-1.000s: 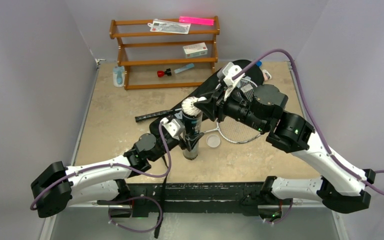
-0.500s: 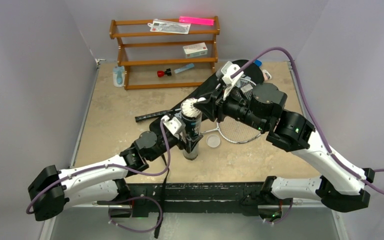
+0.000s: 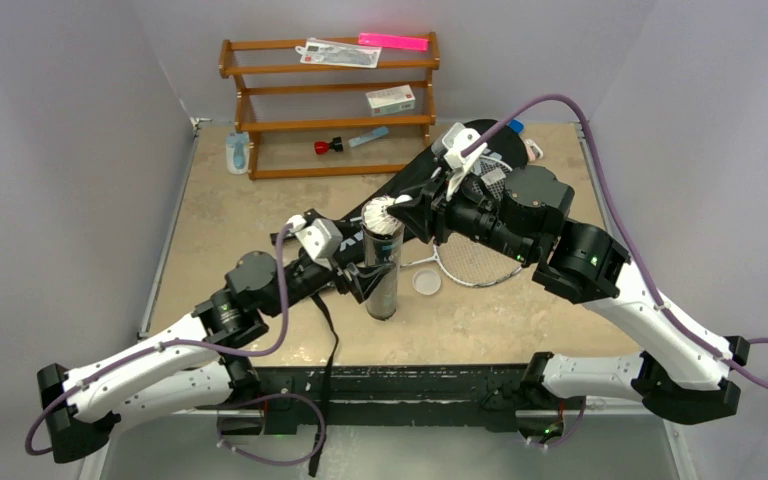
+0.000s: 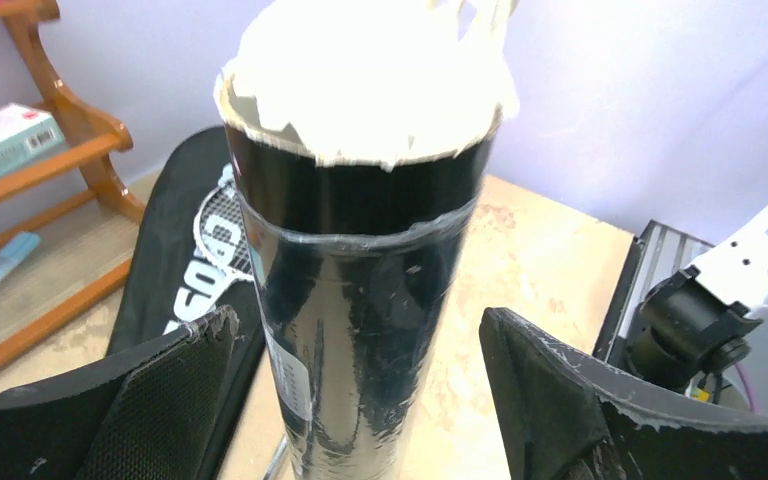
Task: Pack up the badminton gear
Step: Adjust the shuttlecock in the shuttle tube.
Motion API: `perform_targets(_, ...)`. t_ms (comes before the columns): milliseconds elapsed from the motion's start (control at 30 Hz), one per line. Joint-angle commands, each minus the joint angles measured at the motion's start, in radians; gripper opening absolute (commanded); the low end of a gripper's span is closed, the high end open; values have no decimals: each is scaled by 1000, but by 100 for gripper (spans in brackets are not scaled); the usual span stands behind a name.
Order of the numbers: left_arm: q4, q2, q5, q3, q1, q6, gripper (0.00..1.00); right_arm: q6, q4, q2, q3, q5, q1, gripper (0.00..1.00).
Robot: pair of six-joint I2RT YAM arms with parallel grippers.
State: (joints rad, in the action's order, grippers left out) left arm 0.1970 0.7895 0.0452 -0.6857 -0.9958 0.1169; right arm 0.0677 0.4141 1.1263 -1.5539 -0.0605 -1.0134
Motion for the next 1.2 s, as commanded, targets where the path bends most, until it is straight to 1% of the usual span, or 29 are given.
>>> perform_targets(0,-119,-61,-59,-106,2,-52,90,-3,4,-12,-25,-1,-1,0)
perform_targets(33,-135,-59,-69,-124,2,-85,90,-3,3,-14,-23,-2,-1,0)
perform_targets(133,-220,-43,-120,-182,1,-253,90,-3,4,-14,-22,0,-1,0)
perform_targets(167,-235,-44,-152,-191,2,-306,90,-3,5,-14,-23,2,-2,0)
perform_targets(233,-232,-51,-168,-199,2,-385,91,-3,7,-14,-24,4,-2,0)
perform_targets(400,-227,-43,-164,-237,2,-494,95,-2,9,-16,-26,4,-1,0)
perform_targets(600,-273,37,-161,-338,2,-545,96,-4,10,-10,-30,11,-1,0)
perform_targets(833,-283,80,-129,-396,2,-582,98,-5,8,-12,-27,14,-1,0)
perform_targets(1167,-315,174,-158,-477,2,-603,99,-9,5,-14,-28,17,-1,0)
